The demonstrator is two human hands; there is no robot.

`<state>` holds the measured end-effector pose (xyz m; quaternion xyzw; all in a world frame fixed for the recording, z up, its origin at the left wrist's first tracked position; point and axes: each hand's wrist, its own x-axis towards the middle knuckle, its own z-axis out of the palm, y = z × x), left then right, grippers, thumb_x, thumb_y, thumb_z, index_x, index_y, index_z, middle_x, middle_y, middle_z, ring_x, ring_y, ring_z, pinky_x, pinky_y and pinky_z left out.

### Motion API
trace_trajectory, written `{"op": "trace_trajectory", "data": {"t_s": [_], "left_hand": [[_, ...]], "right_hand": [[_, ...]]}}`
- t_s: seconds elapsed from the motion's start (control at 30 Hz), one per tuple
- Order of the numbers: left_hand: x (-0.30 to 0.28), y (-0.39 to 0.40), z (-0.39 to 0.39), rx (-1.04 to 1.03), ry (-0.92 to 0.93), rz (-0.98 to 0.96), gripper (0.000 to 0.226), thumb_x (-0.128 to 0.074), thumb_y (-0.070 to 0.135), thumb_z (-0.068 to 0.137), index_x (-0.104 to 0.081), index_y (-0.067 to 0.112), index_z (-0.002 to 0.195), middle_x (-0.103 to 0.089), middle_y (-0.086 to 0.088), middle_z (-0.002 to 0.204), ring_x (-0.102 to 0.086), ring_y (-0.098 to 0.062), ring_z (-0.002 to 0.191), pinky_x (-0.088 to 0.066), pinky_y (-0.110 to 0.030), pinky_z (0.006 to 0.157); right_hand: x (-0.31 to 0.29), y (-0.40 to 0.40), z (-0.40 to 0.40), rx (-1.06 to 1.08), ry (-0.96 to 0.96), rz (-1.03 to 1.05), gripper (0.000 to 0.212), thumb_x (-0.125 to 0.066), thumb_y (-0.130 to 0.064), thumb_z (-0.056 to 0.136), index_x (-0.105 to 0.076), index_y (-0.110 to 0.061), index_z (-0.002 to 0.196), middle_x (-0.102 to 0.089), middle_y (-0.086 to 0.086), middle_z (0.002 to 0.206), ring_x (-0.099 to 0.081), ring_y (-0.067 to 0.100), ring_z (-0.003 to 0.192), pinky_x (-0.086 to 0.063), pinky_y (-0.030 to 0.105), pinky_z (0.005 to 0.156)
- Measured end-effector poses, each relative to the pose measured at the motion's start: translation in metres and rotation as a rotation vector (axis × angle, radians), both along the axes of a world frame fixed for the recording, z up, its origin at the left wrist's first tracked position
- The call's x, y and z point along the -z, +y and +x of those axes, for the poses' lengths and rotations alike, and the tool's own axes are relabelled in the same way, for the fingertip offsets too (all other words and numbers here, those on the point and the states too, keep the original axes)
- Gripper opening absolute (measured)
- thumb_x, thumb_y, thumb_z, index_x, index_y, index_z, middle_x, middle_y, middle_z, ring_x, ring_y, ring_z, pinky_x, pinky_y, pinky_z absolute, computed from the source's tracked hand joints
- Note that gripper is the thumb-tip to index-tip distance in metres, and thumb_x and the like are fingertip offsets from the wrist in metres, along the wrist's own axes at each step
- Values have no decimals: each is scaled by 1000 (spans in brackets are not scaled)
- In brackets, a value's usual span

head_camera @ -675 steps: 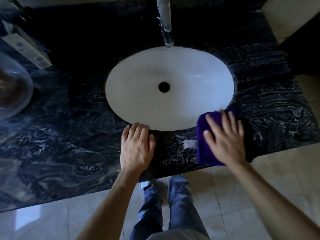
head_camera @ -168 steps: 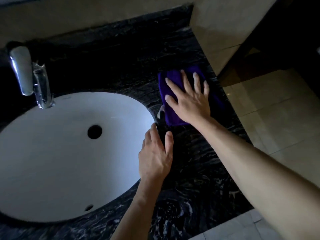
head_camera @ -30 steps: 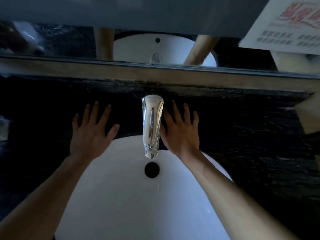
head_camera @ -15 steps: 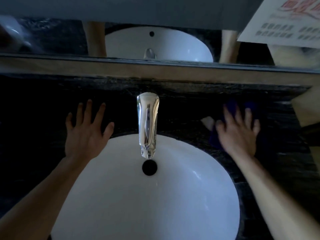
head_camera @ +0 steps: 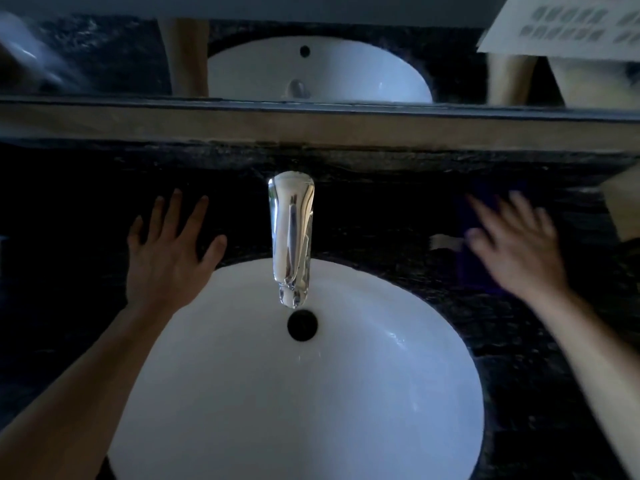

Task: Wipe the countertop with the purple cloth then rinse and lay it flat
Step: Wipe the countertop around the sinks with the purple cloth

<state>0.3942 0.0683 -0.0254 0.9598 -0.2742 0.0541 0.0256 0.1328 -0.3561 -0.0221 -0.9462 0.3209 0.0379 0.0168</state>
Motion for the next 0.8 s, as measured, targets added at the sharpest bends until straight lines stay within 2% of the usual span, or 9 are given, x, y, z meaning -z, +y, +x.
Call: {"op": "trace_trajectory", "data": {"t_s": [0.07,0.13,0.2,0.23,0.4,0.53,0.6,0.7,0.8], "left_hand": [[-1,-1,-1,-4,0,-2,71,-31,58,94,-37,19,153,-33,-20,160,-31,-41,147,-24,-61,114],[0,-3,-1,0,-8,14,71,-30,57,95,-36,18,154,-33,-21,160,-30,-43,147,-24,-62,113],[0,-4,-1,-5,-7,29,71,-30,56,95,-36,16,153,-33,-22,159,-30,-45,146,-24,-64,112],[0,-4,-2,-7,-7,34,71,-29,56,95,-36,16,153,-33,-23,159,-30,-45,146,-24,-64,112],[1,-5,-2,-10,-18,25,70,-29,56,96,-38,16,152,-34,-22,158,-31,-44,146,-25,-63,112],[3,-2,-1,4,-30,8,70,-30,56,96,-38,16,152,-34,-22,158,-31,-43,147,-24,-62,112],[3,-1,-1,-1,-18,-12,71,-31,57,94,-37,17,153,-34,-21,159,-29,-42,148,-24,-62,113],[4,1,2,3,-24,-33,71,-33,57,93,-37,20,153,-34,-19,160,-29,-40,148,-23,-61,113],[4,0,0,-4,-30,-48,69,-34,56,93,-37,21,153,-34,-18,160,-29,-40,147,-24,-60,113]], "right_hand": [[-7,-43,-39,258,16,42,70,-21,-61,93,-35,-30,154,-42,18,157,-26,36,150,-22,60,120],[-17,-53,-51,471,12,114,74,-14,-65,89,-27,-35,155,-28,13,165,-17,36,152,-14,59,122],[-20,-29,-33,528,4,132,74,-15,-62,87,-22,-39,157,-21,7,169,-11,34,155,-10,59,123],[-20,-8,-19,501,-2,124,74,-17,-61,87,-22,-40,158,-21,7,169,-10,34,155,-10,60,123],[-11,120,70,111,-27,72,69,-27,-57,90,-31,-38,155,-26,3,168,-16,40,154,-13,64,121],[-6,194,124,-117,-86,93,62,-23,-57,96,-33,-40,154,-26,1,168,-15,40,154,-8,62,120],[-3,189,126,-226,-116,115,57,-29,-57,99,-38,-40,153,-31,0,166,-20,38,153,-11,61,120],[-3,135,102,-321,-132,68,55,-36,-57,95,-45,-42,148,-43,-2,159,-35,32,148,-20,57,121],[-2,66,55,-224,-72,45,58,-32,-57,95,-40,-43,151,-45,1,158,-34,29,149,-21,54,121]]}}
